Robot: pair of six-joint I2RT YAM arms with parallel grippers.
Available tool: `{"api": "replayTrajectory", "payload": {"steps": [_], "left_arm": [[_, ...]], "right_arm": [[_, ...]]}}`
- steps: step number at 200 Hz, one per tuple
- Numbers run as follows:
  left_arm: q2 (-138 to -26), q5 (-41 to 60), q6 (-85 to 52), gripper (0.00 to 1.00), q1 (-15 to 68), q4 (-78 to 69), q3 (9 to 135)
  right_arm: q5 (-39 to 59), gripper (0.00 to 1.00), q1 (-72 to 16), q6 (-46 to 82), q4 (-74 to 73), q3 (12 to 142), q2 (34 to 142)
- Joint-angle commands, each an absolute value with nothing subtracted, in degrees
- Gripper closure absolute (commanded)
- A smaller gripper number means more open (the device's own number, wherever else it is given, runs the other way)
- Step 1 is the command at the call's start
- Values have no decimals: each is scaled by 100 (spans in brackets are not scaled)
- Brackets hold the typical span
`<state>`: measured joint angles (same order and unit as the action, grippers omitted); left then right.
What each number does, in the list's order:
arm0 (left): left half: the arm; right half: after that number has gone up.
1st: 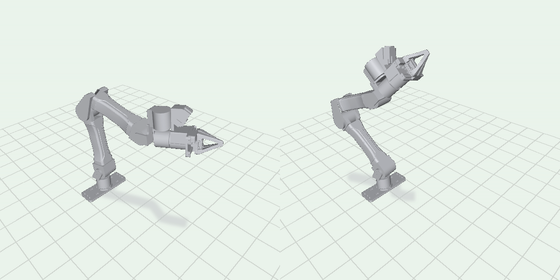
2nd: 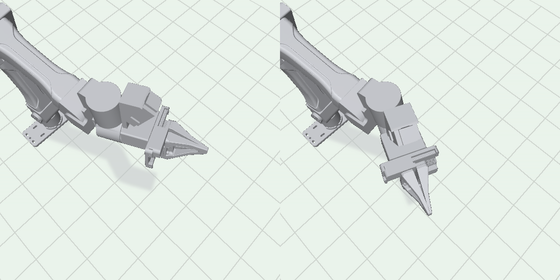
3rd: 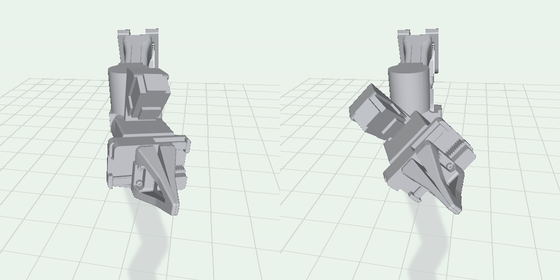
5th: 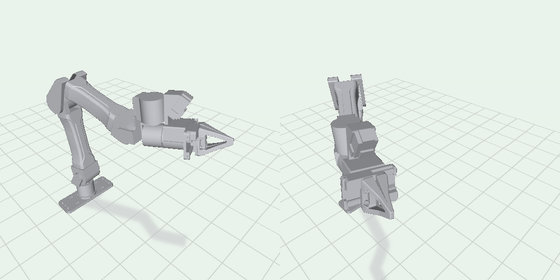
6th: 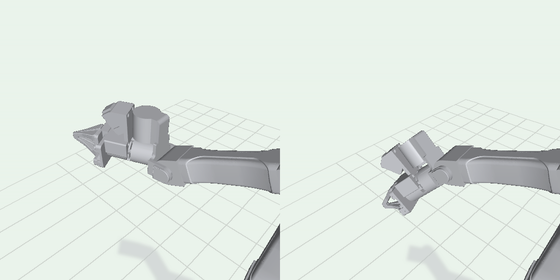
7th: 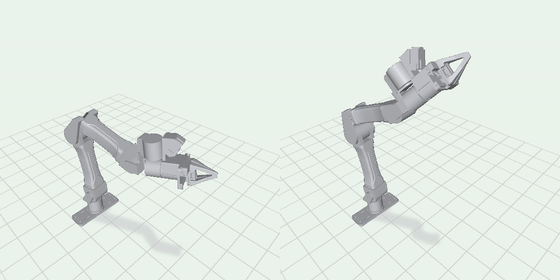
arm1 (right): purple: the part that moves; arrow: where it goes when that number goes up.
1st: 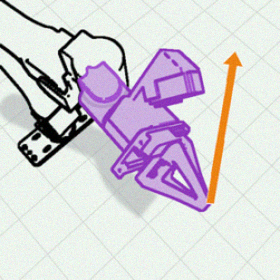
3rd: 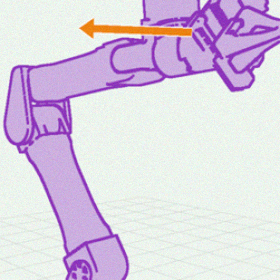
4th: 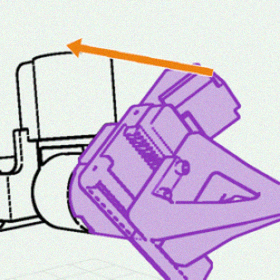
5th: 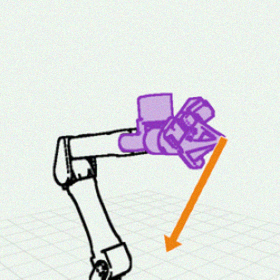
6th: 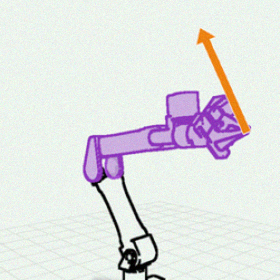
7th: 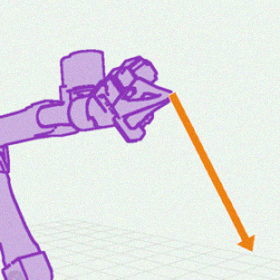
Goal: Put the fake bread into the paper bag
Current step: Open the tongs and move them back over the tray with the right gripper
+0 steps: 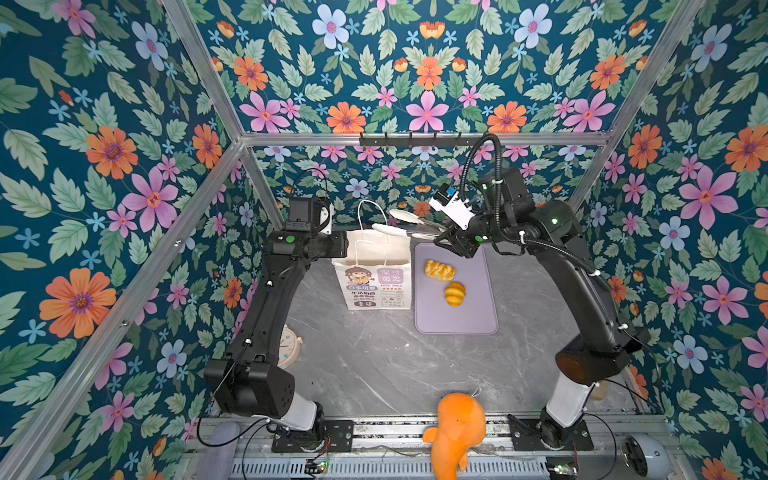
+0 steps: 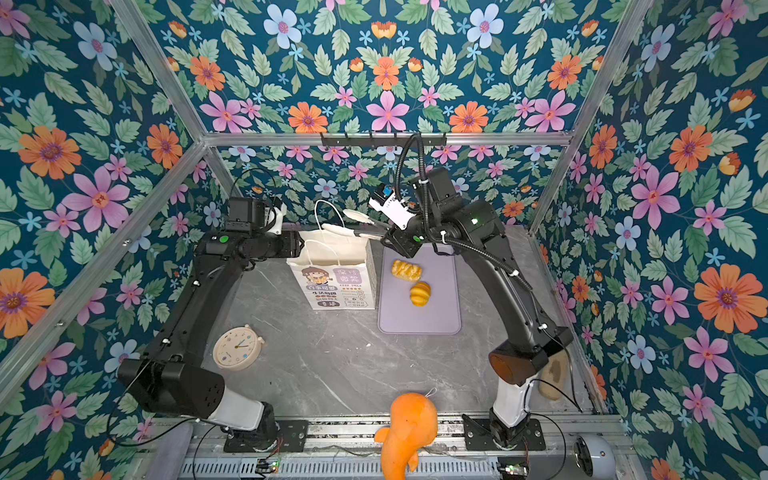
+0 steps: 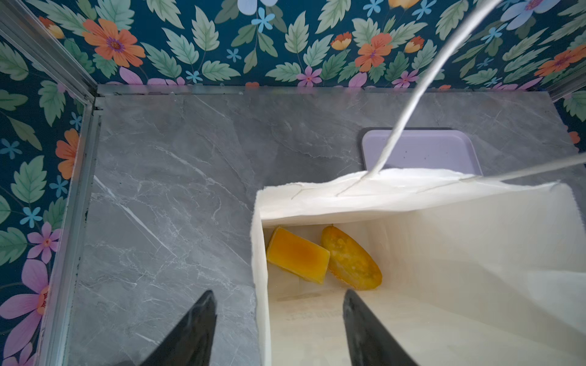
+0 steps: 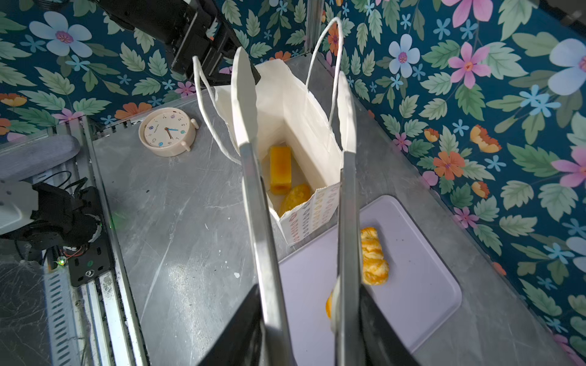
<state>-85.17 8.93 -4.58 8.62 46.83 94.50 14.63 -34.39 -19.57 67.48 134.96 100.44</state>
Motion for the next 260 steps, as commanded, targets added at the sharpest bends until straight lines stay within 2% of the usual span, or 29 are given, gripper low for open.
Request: {"api": "replayTrajectory", "payload": {"steps": [1, 51, 112, 152, 211, 260], "left_arm": [[-8326, 742, -448, 33, 858, 4485, 9369], [-7847, 420, -498, 33, 853, 4104, 8911], [-7298, 598, -668, 32, 853, 3650, 8337], [-7148, 615, -672, 32, 853, 3665, 8068], [-6916, 613, -744, 32, 853, 3597, 7660], [-6483, -30, -764, 32, 853, 3548, 7105]], "right_arm": [[1086, 56, -3445, -1507, 6594, 13048, 9602], [-108, 57, -3443, -77, 6119, 11184, 8215], [-334, 60, -3445, 1516, 5081, 8652, 6767], [-348, 60, -3445, 2232, 5024, 7794, 6689], [-769, 61, -3539, 2920, 5297, 7412, 6893], [-1649, 60, -3808, 3342, 5770, 7459, 7319]]}}
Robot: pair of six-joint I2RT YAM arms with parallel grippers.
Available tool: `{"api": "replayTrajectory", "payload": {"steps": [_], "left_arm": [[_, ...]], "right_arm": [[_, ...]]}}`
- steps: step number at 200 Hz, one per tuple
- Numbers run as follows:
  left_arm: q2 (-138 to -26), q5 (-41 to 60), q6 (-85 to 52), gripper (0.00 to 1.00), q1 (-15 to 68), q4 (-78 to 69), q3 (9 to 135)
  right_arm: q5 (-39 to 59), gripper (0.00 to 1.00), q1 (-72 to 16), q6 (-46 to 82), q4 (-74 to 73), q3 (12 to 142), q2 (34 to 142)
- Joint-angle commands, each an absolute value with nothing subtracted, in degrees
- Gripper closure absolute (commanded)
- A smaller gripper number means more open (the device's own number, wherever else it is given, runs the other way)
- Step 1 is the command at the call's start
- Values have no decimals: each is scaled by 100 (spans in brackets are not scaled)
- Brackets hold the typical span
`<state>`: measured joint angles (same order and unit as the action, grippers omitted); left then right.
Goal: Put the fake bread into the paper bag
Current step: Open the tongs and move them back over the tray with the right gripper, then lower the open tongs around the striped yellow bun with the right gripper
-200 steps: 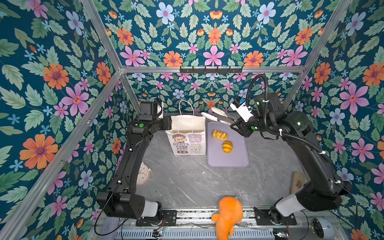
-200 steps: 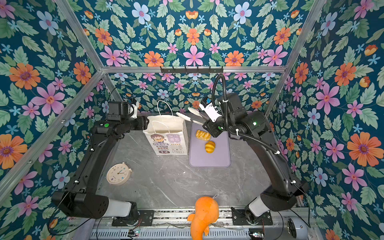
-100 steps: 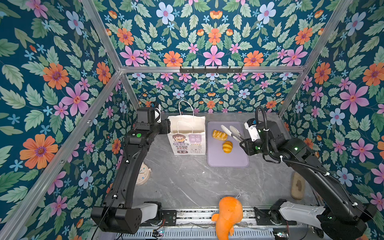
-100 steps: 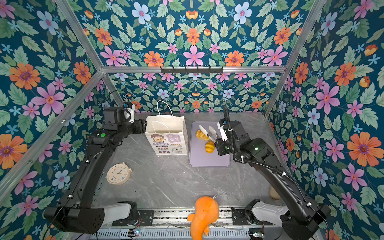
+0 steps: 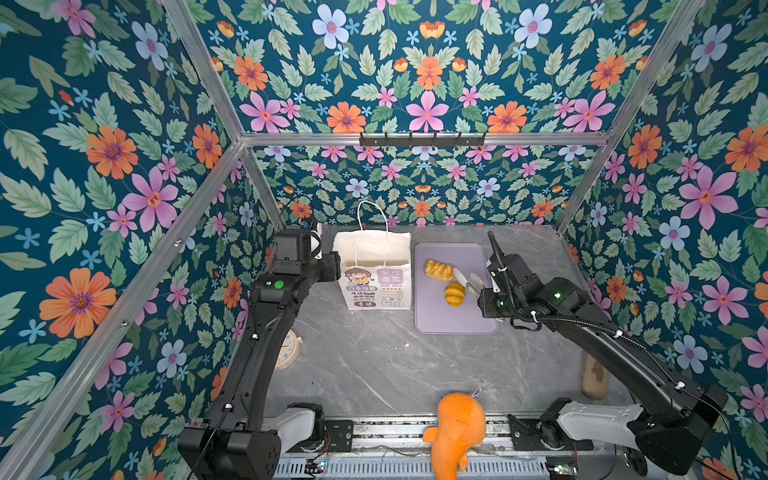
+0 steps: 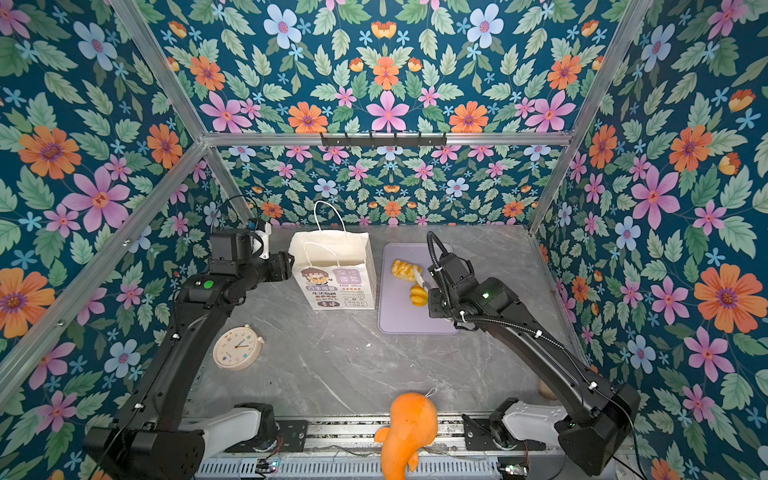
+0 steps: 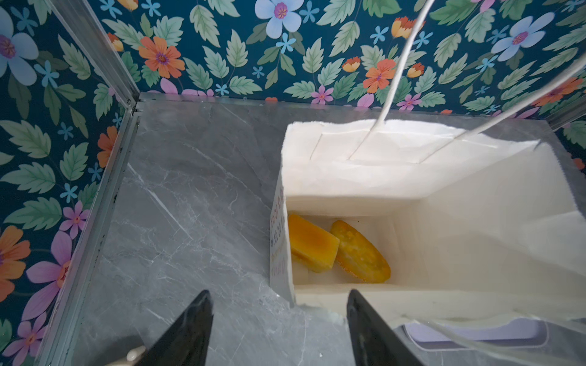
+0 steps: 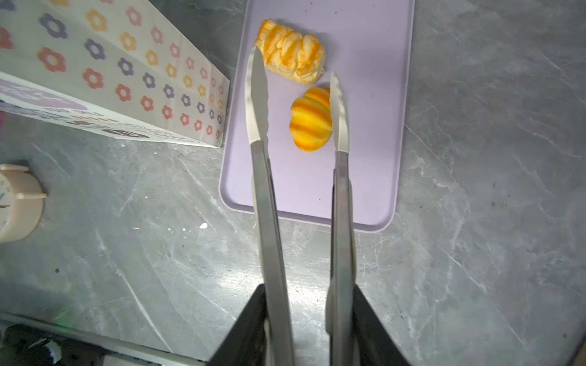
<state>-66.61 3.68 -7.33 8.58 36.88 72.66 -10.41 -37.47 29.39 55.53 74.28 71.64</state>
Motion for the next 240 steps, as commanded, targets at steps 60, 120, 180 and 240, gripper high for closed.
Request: {"api": "replayTrajectory", "payload": {"steps": [60, 120, 180, 240], "left_arm": [[-6045, -242, -797, 31, 853, 3374, 6579], [-6074, -225, -782, 31, 852, 3401, 6596], [-6094, -119, -746, 31, 853, 3471, 6572], [-6085, -96, -714, 31, 853, 3489, 6594]], "right_arm": [[-1590, 58, -4016, 3668, 5952, 7858, 8304], [-1277, 58, -4087, 3726, 5810, 7882, 8743], [-1230, 56, -4135, 3674, 5793, 7971, 9014], [-1685, 56, -4210, 3736, 5977, 8166, 9375]]}}
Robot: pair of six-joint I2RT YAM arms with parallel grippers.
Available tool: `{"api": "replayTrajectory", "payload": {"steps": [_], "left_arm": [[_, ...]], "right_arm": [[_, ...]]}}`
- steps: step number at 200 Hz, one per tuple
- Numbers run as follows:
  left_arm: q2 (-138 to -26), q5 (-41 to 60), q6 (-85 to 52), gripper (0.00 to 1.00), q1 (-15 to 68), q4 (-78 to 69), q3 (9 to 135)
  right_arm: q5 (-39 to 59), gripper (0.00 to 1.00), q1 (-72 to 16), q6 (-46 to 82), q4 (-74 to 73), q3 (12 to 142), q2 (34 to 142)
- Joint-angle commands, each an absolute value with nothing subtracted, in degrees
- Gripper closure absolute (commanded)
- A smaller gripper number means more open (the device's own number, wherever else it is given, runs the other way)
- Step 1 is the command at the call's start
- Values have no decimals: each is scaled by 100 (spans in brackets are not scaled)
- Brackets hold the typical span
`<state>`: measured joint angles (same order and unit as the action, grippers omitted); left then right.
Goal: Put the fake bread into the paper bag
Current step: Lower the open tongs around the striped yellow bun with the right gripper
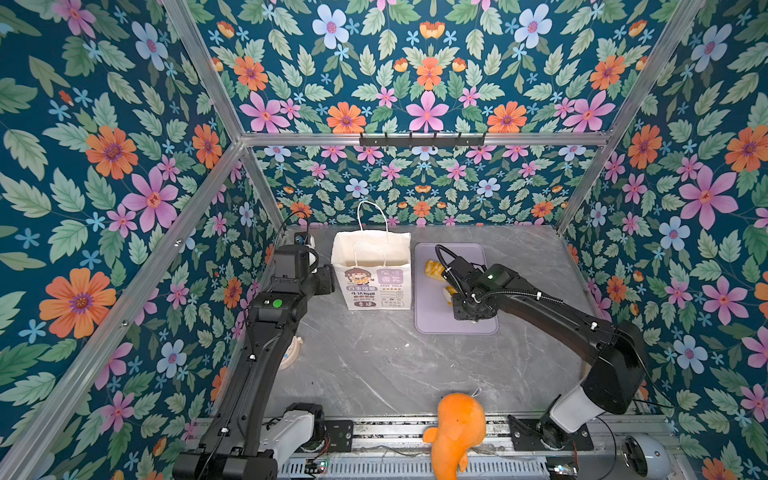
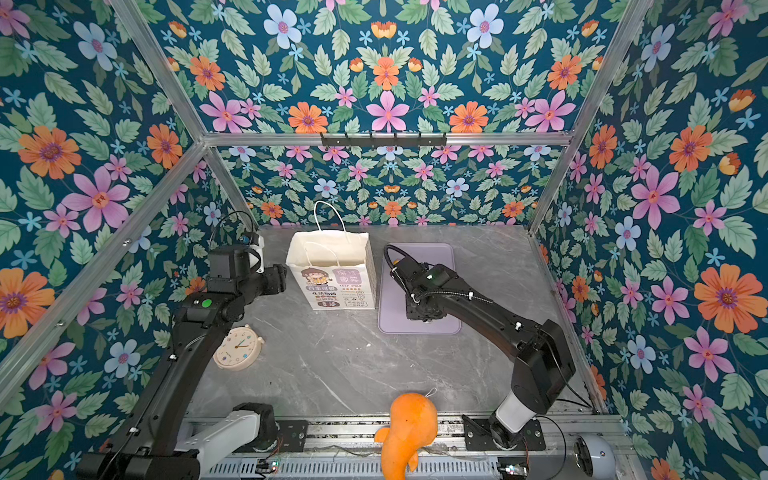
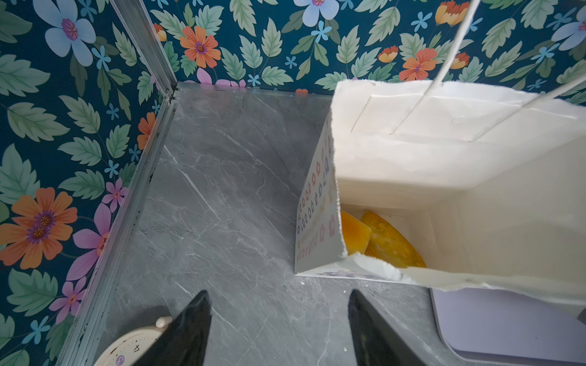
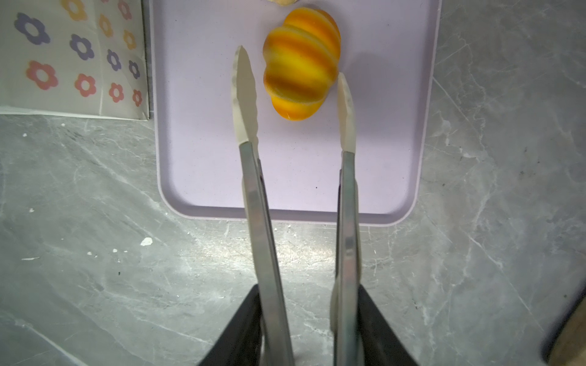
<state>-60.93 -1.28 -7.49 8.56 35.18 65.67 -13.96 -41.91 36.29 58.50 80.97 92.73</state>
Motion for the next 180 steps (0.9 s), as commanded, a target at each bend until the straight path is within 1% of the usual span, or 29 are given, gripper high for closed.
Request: {"api": "replayTrajectory", "payload": {"steps": [1, 28, 34, 51, 107, 180], "left_arm": [[-6088, -96, -713, 31, 853, 3489, 6593], [-6055, -123, -679, 31, 848, 3507, 6566], [-6046, -132, -669, 31, 852, 3508, 6570], [-6056, -88, -655, 30, 850, 3524, 6593], [-6047, -28, -642, 30, 853, 3559, 6583], [-6025, -44, -633, 31, 853, 3586, 6589]], "right_arm": [[-1686, 56, -4210, 3735, 5972, 8170, 9381], [-1635, 56, -4214, 3732, 5942, 8262, 9452], [-1627, 56, -4218, 3719, 5931, 8285, 9654], [-1625, 53, -4218, 3659, 5924, 8361, 9733], [-1621, 54, -4217, 3577, 5893, 8461, 9955], [-1892, 54, -4209, 3560, 5863, 8534, 10202]]}}
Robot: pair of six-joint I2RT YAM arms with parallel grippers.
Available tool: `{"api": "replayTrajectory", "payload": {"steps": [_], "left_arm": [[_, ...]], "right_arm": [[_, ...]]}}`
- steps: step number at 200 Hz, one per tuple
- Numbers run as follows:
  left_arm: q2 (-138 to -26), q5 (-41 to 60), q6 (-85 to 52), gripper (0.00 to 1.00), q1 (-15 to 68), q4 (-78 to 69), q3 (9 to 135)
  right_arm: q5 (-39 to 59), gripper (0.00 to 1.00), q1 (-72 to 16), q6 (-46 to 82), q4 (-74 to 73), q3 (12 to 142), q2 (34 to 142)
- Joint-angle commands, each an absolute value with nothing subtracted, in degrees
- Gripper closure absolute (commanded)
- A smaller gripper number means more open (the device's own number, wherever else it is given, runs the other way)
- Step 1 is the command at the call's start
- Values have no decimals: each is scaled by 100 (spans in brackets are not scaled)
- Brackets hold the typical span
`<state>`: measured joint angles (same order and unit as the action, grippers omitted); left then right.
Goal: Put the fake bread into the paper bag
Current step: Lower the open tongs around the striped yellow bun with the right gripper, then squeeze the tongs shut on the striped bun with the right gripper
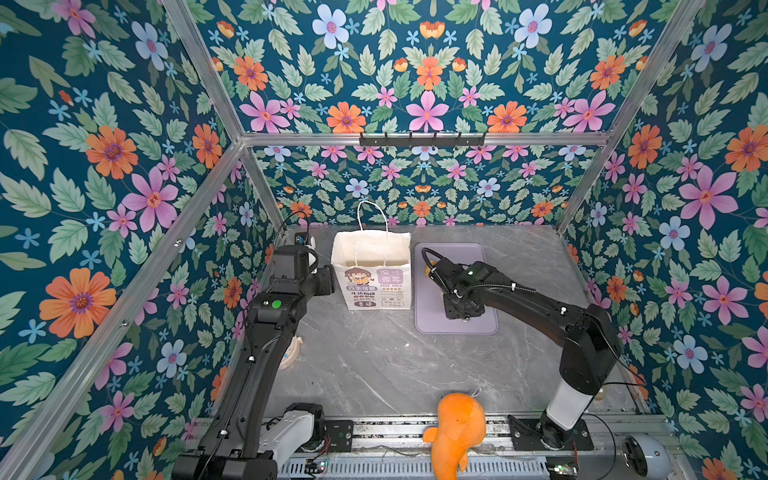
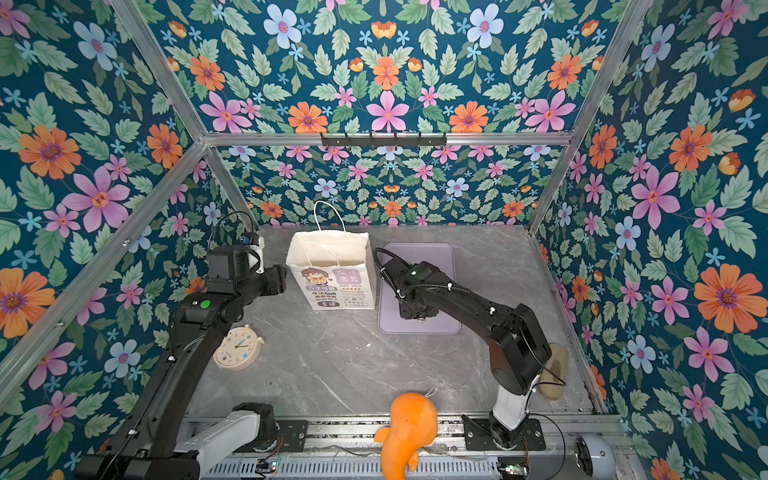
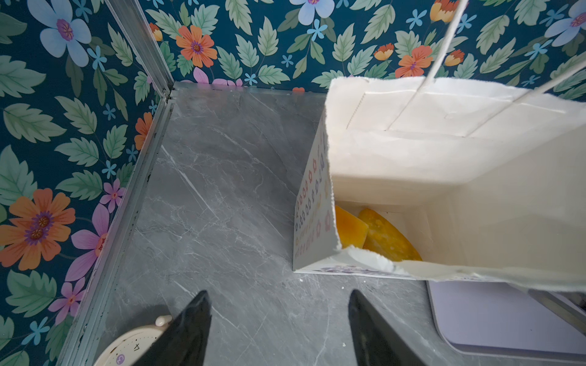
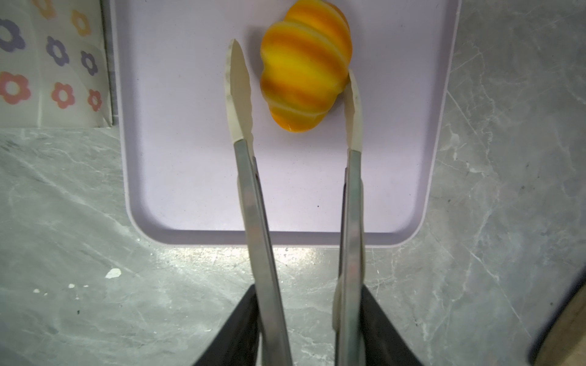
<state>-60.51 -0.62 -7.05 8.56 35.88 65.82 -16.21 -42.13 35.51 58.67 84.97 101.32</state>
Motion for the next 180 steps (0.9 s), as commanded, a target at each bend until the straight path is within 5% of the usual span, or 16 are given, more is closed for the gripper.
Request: {"api": "replayTrajectory", "payload": {"steps": [1, 180], "left_arm": [[-6027, -44, -633, 31, 853, 3586, 6590], [-5957, -43, -633, 31, 853, 3577, 6488]], "right_arm": [[-1895, 54, -4210, 3560, 5862, 8534, 10198], [-1827, 65, -4201, 3292, 6100, 8681, 9753]]}}
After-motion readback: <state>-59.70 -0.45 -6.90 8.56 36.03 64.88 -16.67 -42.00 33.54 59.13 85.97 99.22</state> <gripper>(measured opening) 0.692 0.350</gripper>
